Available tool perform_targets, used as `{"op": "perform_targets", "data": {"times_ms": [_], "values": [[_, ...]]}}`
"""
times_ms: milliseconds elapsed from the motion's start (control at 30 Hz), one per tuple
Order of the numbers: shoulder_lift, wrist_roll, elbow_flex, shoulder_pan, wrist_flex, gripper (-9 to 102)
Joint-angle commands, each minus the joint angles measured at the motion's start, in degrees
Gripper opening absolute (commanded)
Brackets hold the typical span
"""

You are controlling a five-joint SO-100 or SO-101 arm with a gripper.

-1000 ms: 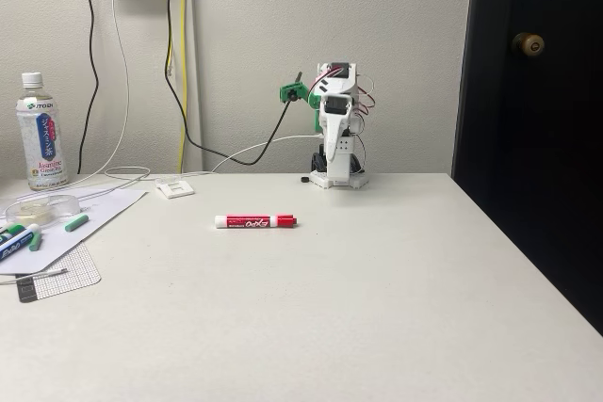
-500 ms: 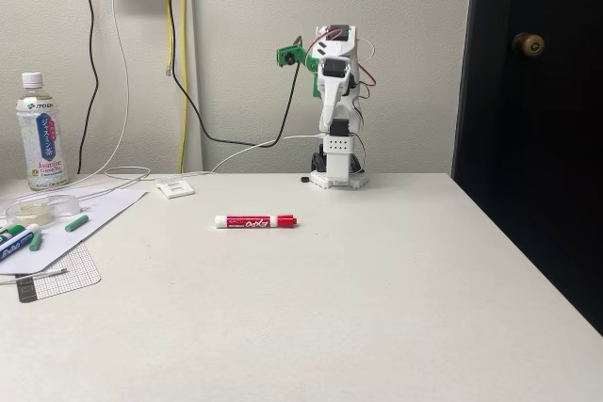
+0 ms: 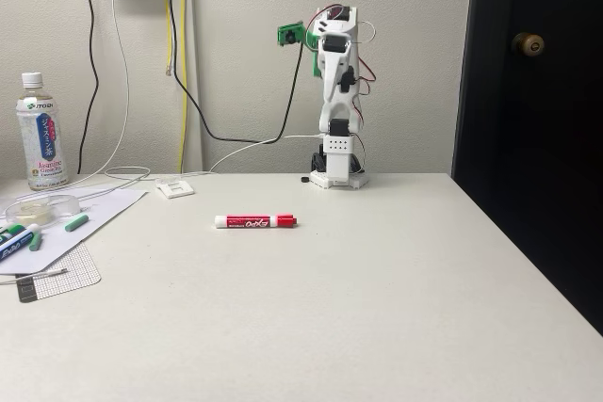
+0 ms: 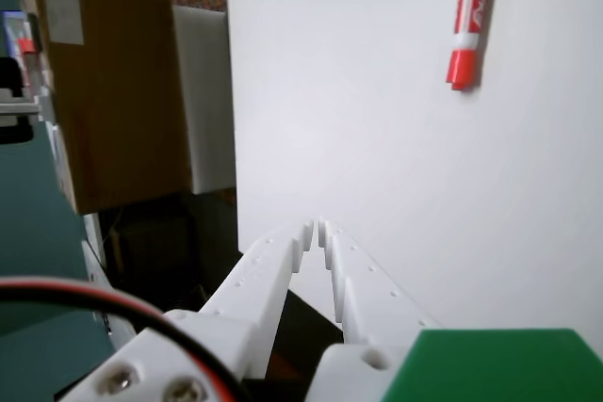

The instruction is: Pick up the red marker.

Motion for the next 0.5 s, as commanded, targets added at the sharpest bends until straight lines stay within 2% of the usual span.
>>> {"op": "perform_targets", "data": {"times_ms": [0,200,467], "values": [[-0.8,0.3,-2.8,-0.1,-0.4,0],[-0.6,-0.2,-2.8,1.2,-0.8,0],[-1.1,-2.9,-2.9,8.4,-1.1,0]]}}
